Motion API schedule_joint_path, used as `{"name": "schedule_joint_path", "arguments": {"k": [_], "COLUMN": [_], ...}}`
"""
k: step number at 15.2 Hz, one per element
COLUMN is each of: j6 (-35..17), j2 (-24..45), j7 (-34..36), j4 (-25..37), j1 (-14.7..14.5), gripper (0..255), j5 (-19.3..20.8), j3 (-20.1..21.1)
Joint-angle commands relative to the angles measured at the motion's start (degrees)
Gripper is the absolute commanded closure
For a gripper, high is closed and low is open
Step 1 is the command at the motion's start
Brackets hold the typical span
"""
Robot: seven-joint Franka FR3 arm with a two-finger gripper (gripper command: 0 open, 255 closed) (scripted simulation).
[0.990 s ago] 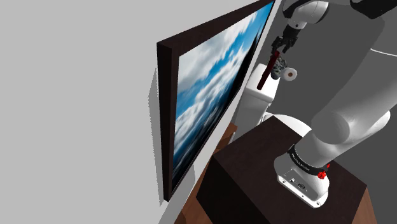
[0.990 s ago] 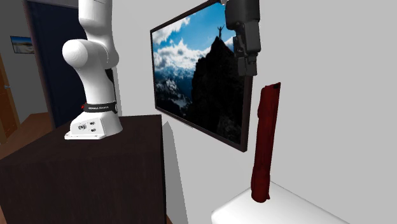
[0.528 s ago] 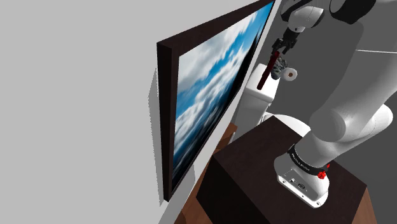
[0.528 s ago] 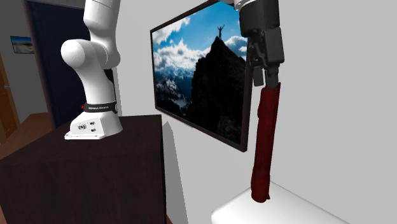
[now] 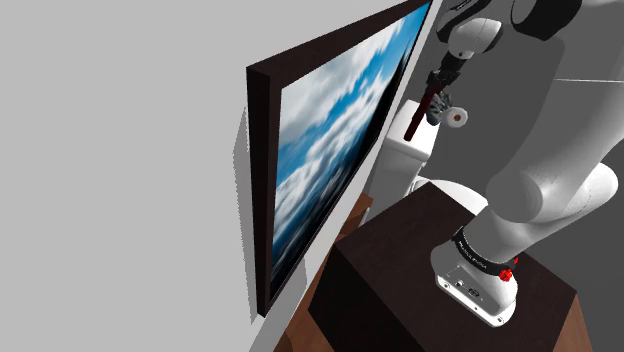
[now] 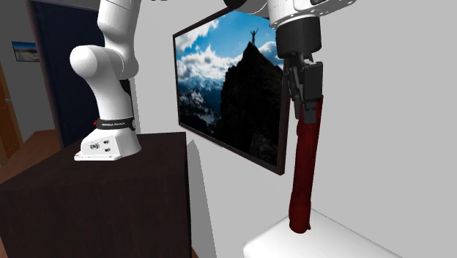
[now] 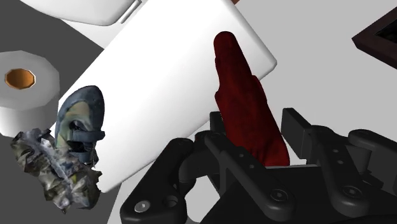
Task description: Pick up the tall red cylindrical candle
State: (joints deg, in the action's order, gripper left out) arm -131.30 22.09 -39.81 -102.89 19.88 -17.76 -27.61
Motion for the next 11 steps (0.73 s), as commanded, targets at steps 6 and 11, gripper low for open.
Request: {"name": "schedule_joint_path", "arguments": {"k": [6,11], "j6": [-0.11,1.77], "j2": [0.02,-1.08], "j7": [0.02,0.63], "j4": [-0.13,0.79], "j1": [-0.04,-0.27], "gripper": [255,255], "j5": [-0.01,0.86], "j3": [0.02,-0.42]}}
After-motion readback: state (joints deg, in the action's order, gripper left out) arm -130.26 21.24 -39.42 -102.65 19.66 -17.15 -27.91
